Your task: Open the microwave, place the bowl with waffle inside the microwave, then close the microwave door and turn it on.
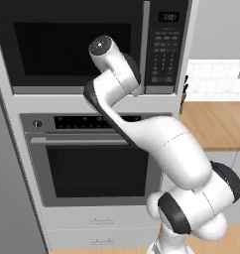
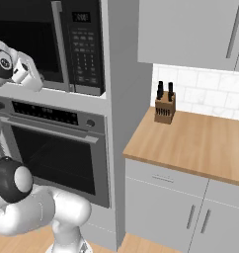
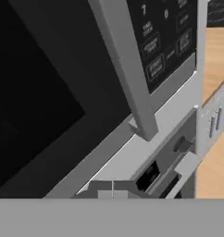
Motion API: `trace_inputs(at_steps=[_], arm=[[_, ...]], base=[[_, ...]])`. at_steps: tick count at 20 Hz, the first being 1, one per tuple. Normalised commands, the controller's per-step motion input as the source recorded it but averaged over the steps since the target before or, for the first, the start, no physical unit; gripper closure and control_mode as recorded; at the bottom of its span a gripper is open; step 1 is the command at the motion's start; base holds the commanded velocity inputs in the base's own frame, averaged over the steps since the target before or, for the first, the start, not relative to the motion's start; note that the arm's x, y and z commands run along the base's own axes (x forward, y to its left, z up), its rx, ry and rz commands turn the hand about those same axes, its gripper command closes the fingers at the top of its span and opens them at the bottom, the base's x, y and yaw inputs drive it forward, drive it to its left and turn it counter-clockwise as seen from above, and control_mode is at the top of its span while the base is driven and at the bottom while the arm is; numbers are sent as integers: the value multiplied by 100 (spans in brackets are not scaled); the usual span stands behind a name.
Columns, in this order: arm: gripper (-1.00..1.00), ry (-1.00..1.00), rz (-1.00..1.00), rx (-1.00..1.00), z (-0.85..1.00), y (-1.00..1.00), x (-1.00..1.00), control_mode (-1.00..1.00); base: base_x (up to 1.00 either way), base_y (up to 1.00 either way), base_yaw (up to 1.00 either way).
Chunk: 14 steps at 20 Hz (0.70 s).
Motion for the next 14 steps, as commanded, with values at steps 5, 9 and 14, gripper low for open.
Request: trace_inputs(at_steps=[5, 9, 14], arm=[[100, -27, 37, -16, -18, 36, -98, -100], [100, -7, 26, 2, 12, -51, -89, -100], [100, 0, 17, 18, 20, -95, -11, -100]], base=[[0, 0, 0], [0, 0, 0], [0, 0, 0]])
